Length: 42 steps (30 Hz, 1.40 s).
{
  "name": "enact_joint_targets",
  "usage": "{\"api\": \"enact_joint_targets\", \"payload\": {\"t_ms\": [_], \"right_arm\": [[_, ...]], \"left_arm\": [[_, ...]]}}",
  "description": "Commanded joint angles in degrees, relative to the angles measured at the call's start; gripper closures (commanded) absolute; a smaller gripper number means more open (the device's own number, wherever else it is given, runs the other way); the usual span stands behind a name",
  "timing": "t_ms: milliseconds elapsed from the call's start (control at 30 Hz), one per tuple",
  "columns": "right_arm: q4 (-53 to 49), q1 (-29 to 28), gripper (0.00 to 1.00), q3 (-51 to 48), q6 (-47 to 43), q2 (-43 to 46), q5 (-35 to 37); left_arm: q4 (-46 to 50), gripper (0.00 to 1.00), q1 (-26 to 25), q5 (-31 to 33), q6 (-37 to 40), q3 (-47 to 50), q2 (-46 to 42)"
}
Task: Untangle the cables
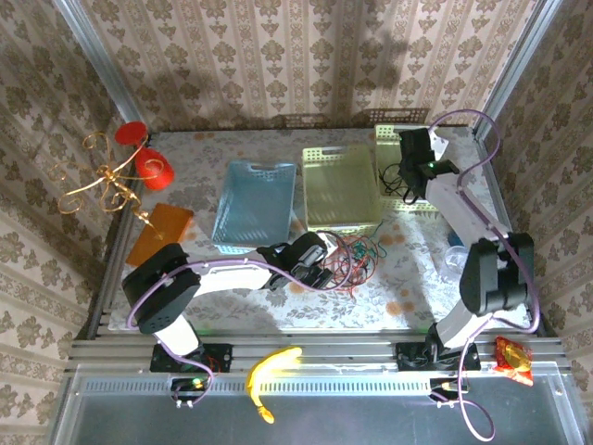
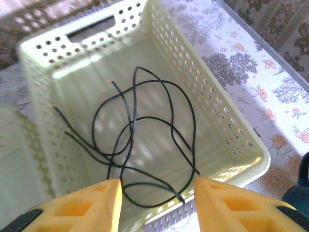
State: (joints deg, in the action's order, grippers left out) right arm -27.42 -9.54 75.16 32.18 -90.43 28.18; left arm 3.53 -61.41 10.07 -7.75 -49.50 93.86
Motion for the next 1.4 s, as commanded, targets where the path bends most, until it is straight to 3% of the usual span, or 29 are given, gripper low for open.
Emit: {"api": "enact_joint_targets", "payload": {"t_ms": [0, 133, 300, 467, 633, 833, 933, 1367], "right_arm": [[-2.6, -4.9, 0.56, -5.5, 0.3, 7.2, -1.6], [-6.3, -12.3, 0.56, -14.1, -1.4, 14.9, -11.9], [-7.2, -15.6, 0.63, -26.2, -2.2, 22.7, -28.0], [-10.8, -17.5, 0.64, -26.0, -12.0, 23.7, -34.7], [-11.4, -21.7, 0.65, -24.7, -15.5, 19.5, -39.7], [-11.3, -32.1, 0.68, -22.8, -19.2, 12.2, -40.1], [-10.7, -34.6, 0.69, -22.0, -19.5, 7.2, -38.1], [-9.5, -34.5, 0.72, -20.4, -20.8, -2.9, -31.8]], "left_arm": [[-0.8, 0.16, 0.5, -0.2, 1.3, 0.4, -1.6], [-1.2, 0.15, 0.9, -0.6, 1.1, 0.3, -1.5], [-1.3, 0.16, 1.3, -1.1, 1.2, 0.4, -1.8], [-1.6, 0.16, 2.1, -1.4, 0.1, 0.5, -2.2], [-3.5, 0.16, 3.7, -3.2, -2.2, 2.4, -4.2], [-2.6, 0.16, 5.1, -0.6, -5.1, 4.3, -7.1], [-3.5, 0.16, 5.8, -0.1, -6.7, 5.6, -8.6], [-3.2, 0.15, 5.9, -0.1, -6.8, 5.2, -9.3]]}}
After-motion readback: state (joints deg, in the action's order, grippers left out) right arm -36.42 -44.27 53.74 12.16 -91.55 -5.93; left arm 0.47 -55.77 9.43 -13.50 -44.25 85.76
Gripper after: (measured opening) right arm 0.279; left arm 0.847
